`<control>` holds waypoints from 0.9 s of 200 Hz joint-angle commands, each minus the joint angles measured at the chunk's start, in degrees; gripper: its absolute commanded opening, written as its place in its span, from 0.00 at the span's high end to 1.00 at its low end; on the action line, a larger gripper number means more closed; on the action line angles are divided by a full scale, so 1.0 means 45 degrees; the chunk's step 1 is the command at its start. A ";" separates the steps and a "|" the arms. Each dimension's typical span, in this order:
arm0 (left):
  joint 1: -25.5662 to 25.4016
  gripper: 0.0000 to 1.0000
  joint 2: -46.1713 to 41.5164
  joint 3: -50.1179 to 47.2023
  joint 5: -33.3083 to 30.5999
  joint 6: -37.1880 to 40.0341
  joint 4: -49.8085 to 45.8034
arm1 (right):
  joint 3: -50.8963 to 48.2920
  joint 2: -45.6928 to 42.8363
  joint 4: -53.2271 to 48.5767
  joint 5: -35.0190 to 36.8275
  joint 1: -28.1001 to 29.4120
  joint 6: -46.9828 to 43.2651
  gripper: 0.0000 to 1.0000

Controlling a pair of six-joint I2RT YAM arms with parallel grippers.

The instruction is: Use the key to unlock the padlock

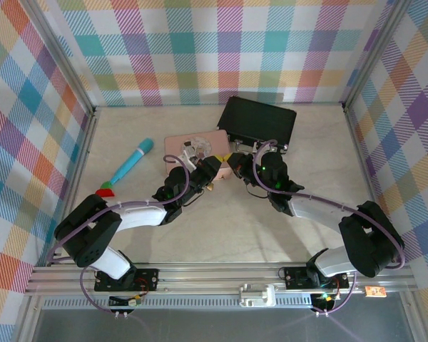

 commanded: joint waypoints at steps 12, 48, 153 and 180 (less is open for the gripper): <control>-0.0085 0.95 0.0042 0.0260 0.0021 -0.0072 0.0721 | -0.0074 0.0068 0.0543 -0.0015 0.0065 0.0020 1.00; 0.0298 1.00 -0.0177 0.0182 0.0794 0.0390 0.0416 | -0.0133 -0.0390 0.0210 -0.0410 -0.0102 -0.1017 0.85; 0.2289 1.00 -0.1834 0.3267 0.8891 0.6602 -0.7232 | 0.1822 -0.1578 -0.6397 -0.8608 -0.2894 -0.9021 0.60; 0.2311 1.00 -0.2200 0.4102 0.9876 0.8543 -0.9668 | 0.2121 -0.1215 -0.6025 -0.9679 -0.2918 -0.9330 0.60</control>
